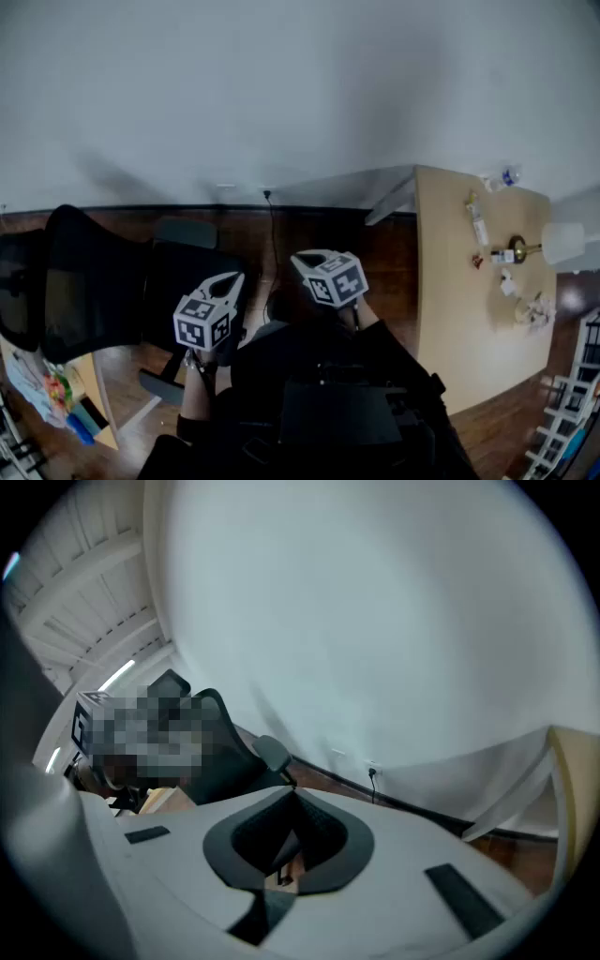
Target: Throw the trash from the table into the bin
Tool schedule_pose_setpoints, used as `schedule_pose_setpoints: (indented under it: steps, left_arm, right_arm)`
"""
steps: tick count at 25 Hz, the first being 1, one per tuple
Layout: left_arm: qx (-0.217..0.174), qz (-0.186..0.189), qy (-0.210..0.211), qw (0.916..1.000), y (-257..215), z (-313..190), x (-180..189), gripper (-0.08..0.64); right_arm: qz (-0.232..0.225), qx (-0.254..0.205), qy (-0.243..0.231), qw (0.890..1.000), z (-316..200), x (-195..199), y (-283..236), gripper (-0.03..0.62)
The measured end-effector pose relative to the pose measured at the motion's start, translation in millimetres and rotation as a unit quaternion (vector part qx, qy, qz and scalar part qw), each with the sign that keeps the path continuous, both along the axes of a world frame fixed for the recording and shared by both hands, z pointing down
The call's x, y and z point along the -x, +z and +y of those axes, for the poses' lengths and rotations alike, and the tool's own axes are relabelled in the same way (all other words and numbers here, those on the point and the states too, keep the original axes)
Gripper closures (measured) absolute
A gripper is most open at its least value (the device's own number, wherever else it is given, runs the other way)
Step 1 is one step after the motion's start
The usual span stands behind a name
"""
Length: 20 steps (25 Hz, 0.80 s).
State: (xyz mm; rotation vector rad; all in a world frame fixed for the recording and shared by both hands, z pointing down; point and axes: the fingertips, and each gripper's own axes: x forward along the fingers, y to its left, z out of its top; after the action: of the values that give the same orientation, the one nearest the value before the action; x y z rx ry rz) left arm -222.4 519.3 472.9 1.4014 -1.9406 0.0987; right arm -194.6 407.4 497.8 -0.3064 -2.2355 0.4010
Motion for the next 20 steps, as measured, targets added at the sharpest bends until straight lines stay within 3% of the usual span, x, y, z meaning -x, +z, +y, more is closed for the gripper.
schedule_pose_setpoints:
  steps: [3,5,9,14,20]
  left_arm:
    - [0.019,0.004,-0.024,0.9995,12.4,12.6,8.0,0.56]
    - [0.026,0.003,-0.017,0.9995,15.7,6.5,8.7,0.56]
    - [0.027,0.002,0.053,0.9982,20.8,-31.2,2.0,0.56]
    - [0.024,-0.018,0.136,0.9903,13.4,-91.9,-22.5,0.56]
    - [0.012,-0.015,0.191,0.9815,1.2,-182.9,-77.8,0.56]
  right_arm:
    - [0.008,0.02,0.002,1.0,2.4,0.3,10.9,0.584]
    - [0.002,0.024,0.013,1.0,-6.9,-2.9,8.3,0.584]
    - [-0.002,0.017,0.071,0.997,-41.6,-25.1,3.5,0.584]
    - [-0.016,0.015,0.127,0.992,-83.1,-62.9,-4.0,0.584]
    - [-0.039,0.02,0.195,0.98,-152.7,-129.9,-17.8,0.584]
